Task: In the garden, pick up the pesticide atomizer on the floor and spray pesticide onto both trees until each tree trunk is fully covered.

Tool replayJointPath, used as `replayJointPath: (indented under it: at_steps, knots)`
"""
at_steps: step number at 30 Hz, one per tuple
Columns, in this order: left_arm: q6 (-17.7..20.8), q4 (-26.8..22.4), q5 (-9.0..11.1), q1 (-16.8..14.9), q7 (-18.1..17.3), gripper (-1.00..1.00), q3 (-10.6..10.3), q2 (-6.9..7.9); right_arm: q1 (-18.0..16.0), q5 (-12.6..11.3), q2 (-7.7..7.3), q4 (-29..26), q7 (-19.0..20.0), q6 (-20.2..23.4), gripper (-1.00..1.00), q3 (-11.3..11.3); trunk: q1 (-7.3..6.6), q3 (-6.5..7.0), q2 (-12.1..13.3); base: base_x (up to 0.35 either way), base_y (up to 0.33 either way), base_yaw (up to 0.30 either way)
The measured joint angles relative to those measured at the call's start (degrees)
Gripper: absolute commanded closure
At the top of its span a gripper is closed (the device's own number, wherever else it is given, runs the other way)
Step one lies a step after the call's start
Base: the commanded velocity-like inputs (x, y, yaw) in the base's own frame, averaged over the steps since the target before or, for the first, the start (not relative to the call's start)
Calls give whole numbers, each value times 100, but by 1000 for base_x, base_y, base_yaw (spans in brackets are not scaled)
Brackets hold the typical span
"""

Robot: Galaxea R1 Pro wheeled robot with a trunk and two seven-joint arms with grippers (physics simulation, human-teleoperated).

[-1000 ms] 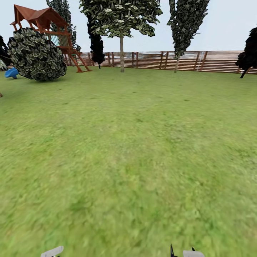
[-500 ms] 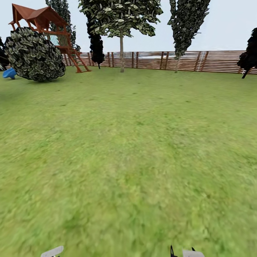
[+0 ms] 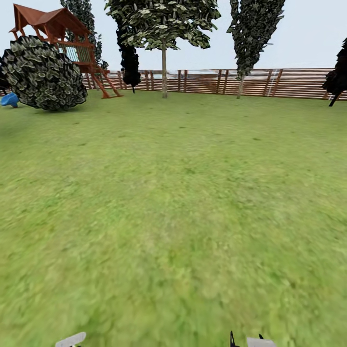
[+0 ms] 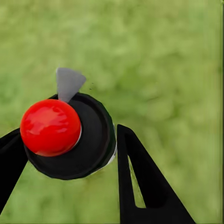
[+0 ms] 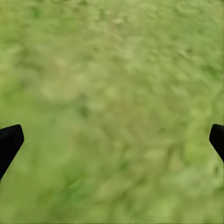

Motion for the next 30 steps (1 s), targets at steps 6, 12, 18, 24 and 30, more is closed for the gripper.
replayJointPath:
  at_steps: [6,12,18,24,30]
  knots:
    - [0,0,0,0,0,100,-1,0,0,0,0,0,0,0,-100,0,0,0,0,338,0,0]
    - [0,0,0,0,0,100,-1,-1,0,0,0,0,0,-2,-100,0,0,0,0,338,0,0]
    - [0,-1,0,0,0,100,0,-1,0,0,0,0,0,-1,-100,0,0,0,0,338,0,0]
    - [0,-1,0,0,0,100,0,-1,1,0,0,1,1,-1,-100,0,0,0,0,338,0,0]
    - [0,0,0,0,0,100,2,-1,0,0,0,0,0,1,-100,0,0,0,0,338,0,0]
